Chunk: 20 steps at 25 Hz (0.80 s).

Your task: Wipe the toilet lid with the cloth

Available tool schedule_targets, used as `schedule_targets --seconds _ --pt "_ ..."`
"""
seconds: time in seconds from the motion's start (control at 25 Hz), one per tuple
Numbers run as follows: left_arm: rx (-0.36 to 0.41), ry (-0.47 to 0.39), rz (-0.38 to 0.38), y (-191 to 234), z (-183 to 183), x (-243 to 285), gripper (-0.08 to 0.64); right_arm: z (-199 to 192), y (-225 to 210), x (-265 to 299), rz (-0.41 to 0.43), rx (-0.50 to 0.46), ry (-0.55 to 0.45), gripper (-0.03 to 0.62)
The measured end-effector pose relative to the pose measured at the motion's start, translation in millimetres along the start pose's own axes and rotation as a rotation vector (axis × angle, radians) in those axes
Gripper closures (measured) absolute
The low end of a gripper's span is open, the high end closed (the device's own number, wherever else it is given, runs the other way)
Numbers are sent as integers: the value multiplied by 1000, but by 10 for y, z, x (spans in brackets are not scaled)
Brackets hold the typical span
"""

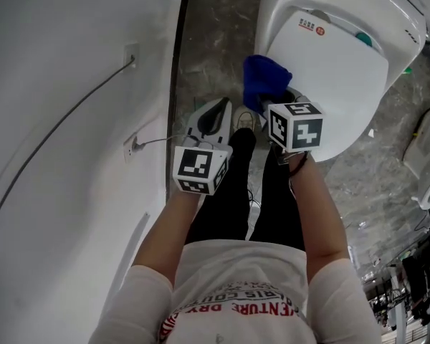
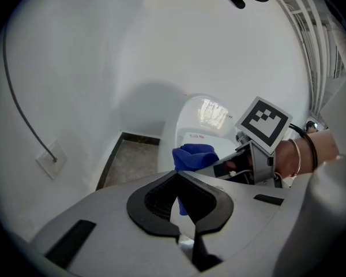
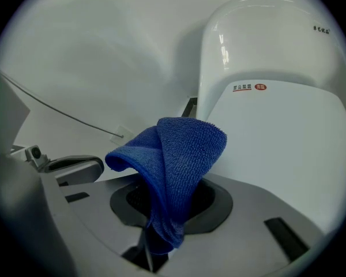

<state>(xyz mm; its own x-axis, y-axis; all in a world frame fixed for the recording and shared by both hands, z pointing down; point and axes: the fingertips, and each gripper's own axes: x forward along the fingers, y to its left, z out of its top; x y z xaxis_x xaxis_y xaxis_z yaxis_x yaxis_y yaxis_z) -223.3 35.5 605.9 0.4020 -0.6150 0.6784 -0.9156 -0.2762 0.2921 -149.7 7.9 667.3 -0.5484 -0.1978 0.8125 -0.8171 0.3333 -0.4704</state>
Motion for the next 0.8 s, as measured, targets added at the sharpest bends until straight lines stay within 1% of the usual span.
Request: schedule_targets --seconds 0.16,0.32,0.4,0.52,0.64,0.8 --pt "3 10 -25 -87 -72 48 554 -58 -194 -22 -56 -30 3 505" --pt "13 11 -53 -283 -77 141 554 -89 -320 -172 -70 -34 -13 505" --pt "24 7 -60 -406 -43 166 554 -108 -389 -274 -76 -43 -22 505" --pt "35 -11 -69 -613 41 187 554 -161 -554 -450 -80 -33 -31 505" --pt "40 -19 -70 -795 77 213 554 -220 -747 -637 -98 -23 -39 505" --pt "43 -17 -67 -1085 24 257 554 -324 -1001 -877 -111 -18 -49 505"
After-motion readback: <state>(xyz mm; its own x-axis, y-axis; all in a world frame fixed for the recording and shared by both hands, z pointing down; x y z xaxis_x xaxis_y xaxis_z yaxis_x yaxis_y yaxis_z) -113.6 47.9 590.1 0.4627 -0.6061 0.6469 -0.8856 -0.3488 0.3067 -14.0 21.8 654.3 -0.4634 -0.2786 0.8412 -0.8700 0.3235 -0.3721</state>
